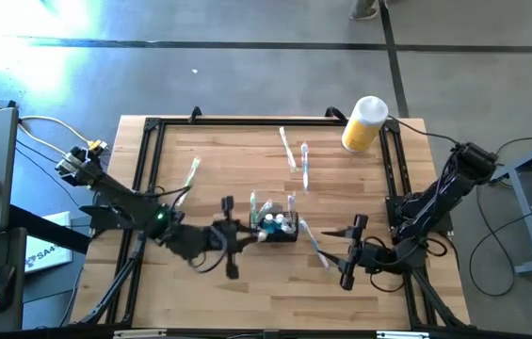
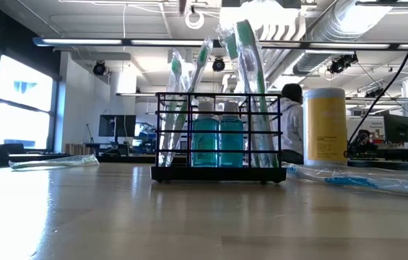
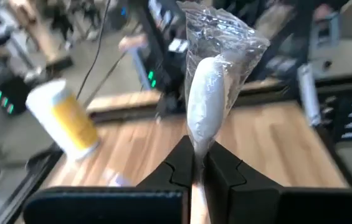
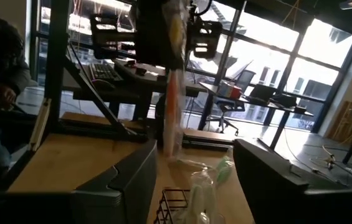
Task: Pick & Place toothbrushing station
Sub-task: Put the orange toothbrush into the wire organizer
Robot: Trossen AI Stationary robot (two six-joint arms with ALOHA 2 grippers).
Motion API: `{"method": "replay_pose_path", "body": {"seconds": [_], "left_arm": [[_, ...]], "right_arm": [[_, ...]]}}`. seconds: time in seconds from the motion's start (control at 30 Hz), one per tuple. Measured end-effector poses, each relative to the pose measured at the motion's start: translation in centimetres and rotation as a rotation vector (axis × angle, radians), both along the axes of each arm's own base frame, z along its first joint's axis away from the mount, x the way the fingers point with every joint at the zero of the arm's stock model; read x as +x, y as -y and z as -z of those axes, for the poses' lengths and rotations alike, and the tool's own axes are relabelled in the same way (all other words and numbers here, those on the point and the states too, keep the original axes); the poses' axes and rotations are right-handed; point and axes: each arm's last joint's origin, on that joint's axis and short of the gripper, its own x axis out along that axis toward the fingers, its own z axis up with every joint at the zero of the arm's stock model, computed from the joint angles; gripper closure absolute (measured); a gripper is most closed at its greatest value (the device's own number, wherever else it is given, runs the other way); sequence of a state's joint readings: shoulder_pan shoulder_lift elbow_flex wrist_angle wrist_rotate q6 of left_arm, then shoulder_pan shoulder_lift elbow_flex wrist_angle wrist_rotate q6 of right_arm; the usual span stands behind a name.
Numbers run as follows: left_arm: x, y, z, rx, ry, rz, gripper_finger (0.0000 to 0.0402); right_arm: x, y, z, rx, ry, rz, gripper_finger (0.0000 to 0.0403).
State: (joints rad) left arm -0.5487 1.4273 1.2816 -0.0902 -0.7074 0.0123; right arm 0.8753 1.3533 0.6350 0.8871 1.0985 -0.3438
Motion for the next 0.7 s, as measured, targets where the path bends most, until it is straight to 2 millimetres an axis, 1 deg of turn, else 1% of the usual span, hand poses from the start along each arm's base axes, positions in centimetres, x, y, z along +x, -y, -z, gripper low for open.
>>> {"method": "replay_pose_path", "body": {"seconds": [0.13, 0.23, 0.3, 0.37, 0.47, 0.63, 0.7], "left_arm": [[0.8, -2.0, 0.9, -0.046, -0.073, -0.046, 0.0391], [1.5, -2.9, 1.4, -0.068, -0.068, -0.024, 0.0394], [1.6, -3.5, 2.0, -0.062, -0.066, -0.013, 0.0395], [1.1, -4.3, 2.6, -0.061, -0.081, -0.032, 0.0394], [0.3, -5.6, 3.6, -0.108, -0.048, -0.069, 0.0393], [-0.7, -6.5, 5.2, -0.139, 0.072, -0.013, 0.0393], [-1.0, -6.8, 6.2, -0.138, 0.064, -0.034, 0.0393]], "right_arm": [[-0.1, -0.2, 0.0, 0.002, -0.002, -0.009, 0.0200], [-0.3, -0.3, 0.1, -0.004, -0.008, -0.015, 0.0200], [-0.3, -0.3, 0.2, -0.007, -0.010, -0.017, 0.0200], [-0.3, -0.3, 0.2, -0.011, -0.014, -0.016, 0.0200], [-0.3, -0.3, 0.4, -0.031, -0.031, -0.014, 0.0200], [-0.2, -0.3, 0.6, -0.048, -0.044, -0.013, 0.0200], [-0.2, -0.3, 0.6, -0.049, -0.045, -0.013, 0.0200]]}}
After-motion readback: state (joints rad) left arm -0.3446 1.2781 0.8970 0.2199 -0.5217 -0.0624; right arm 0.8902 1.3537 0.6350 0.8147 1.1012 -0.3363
